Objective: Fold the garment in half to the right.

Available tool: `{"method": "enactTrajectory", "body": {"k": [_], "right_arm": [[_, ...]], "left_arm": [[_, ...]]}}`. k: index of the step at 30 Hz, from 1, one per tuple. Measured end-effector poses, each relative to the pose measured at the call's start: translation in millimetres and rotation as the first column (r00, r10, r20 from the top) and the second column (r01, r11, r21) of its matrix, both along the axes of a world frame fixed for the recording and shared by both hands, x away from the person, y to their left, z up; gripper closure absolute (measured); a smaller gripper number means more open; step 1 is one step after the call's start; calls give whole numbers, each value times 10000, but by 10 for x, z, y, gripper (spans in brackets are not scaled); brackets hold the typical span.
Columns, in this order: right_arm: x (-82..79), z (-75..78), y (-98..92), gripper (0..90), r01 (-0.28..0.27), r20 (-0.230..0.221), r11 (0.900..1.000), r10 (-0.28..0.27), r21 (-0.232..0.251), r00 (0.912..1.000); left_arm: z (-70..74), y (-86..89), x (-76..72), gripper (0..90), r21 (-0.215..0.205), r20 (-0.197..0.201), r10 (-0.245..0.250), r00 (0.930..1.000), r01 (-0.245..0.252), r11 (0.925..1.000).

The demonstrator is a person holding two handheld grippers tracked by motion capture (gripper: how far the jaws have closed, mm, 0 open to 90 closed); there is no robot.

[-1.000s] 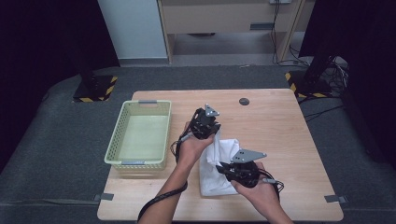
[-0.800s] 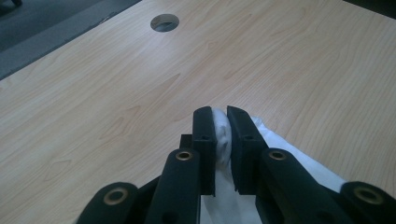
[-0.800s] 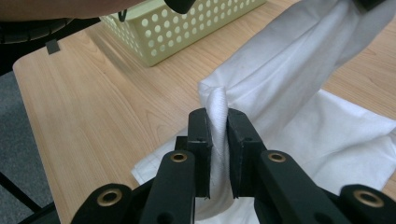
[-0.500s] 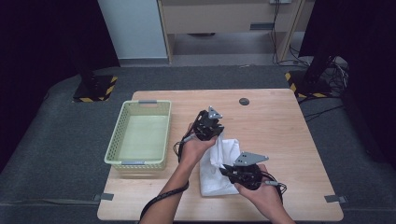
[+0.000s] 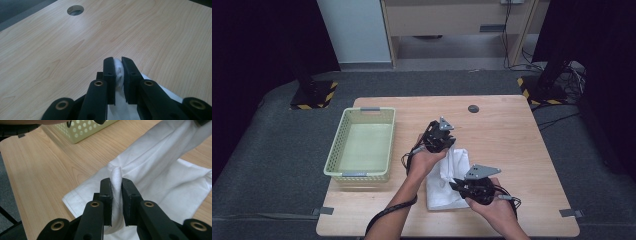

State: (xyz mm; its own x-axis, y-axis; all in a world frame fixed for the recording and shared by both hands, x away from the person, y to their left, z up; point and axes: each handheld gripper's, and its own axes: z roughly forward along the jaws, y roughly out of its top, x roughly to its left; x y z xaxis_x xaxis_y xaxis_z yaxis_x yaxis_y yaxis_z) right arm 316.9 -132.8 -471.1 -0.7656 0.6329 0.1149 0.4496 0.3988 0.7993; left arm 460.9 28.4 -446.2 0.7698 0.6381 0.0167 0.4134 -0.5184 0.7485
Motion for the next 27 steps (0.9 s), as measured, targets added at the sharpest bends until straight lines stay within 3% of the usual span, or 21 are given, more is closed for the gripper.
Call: {"method": "enactTrajectory", "body": {"k": [22,27], "right_arm": [[-30,-319,-141,780,501,-511,9986,-509,-164,9974],[-30,-335,-153,777,510,-520,9986,-518,-166,9973]], "left_arm": [[-255,-232,21,821,461,-368,-392,9986,409,9981],[-276,-243,30,819,461,-421,-366,9984,385,9982]]}}
